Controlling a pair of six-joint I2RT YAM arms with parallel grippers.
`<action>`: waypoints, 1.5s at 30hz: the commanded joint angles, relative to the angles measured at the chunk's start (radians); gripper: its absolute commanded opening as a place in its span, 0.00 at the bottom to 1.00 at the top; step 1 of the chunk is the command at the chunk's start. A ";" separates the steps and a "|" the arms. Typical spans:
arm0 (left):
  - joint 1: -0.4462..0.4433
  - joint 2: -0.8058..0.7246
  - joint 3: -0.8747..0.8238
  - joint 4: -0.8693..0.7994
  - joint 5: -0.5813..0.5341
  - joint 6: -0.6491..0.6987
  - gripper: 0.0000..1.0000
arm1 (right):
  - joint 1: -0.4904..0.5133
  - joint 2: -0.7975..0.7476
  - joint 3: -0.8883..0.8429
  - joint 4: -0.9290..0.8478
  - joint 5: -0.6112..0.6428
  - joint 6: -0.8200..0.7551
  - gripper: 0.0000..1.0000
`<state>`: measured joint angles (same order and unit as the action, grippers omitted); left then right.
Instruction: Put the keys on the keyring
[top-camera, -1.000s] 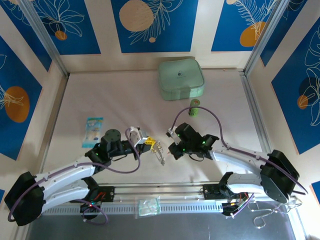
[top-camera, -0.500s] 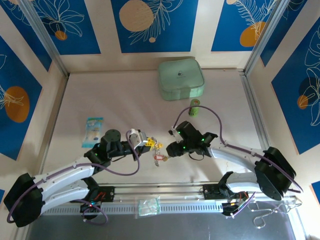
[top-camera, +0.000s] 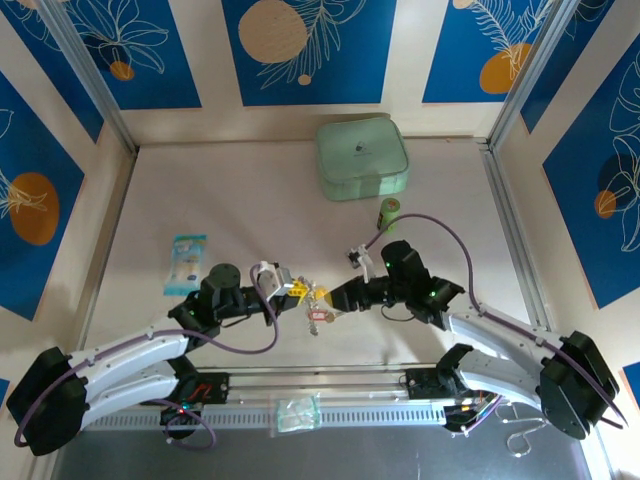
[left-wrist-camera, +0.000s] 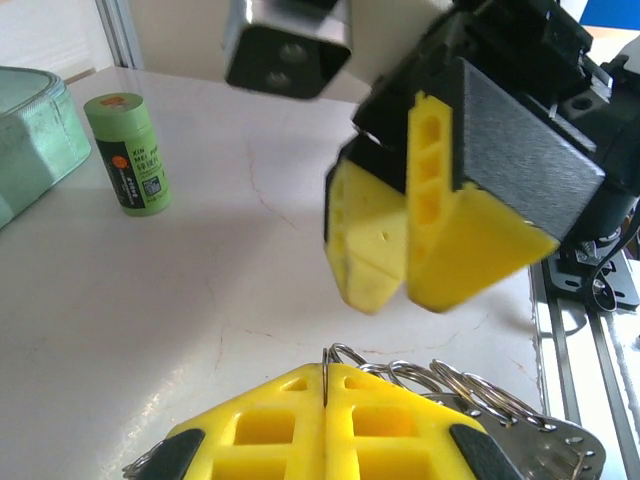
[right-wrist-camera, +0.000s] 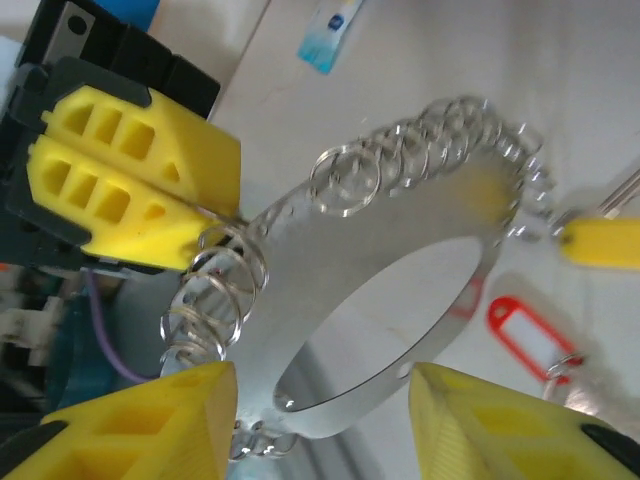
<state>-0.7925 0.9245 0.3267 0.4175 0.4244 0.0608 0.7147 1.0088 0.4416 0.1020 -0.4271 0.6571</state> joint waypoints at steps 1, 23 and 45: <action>-0.008 -0.017 -0.004 0.073 -0.010 -0.027 0.00 | 0.014 -0.037 -0.053 0.198 -0.094 0.183 0.55; -0.008 -0.005 -0.014 0.122 -0.026 -0.060 0.00 | 0.073 0.028 -0.119 0.446 -0.080 0.337 0.49; -0.008 -0.001 -0.013 0.122 -0.029 -0.058 0.00 | 0.085 0.053 -0.100 0.471 -0.113 0.333 0.30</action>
<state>-0.7925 0.9249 0.3145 0.4870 0.3981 0.0082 0.7929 1.0660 0.3271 0.5587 -0.5171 0.9932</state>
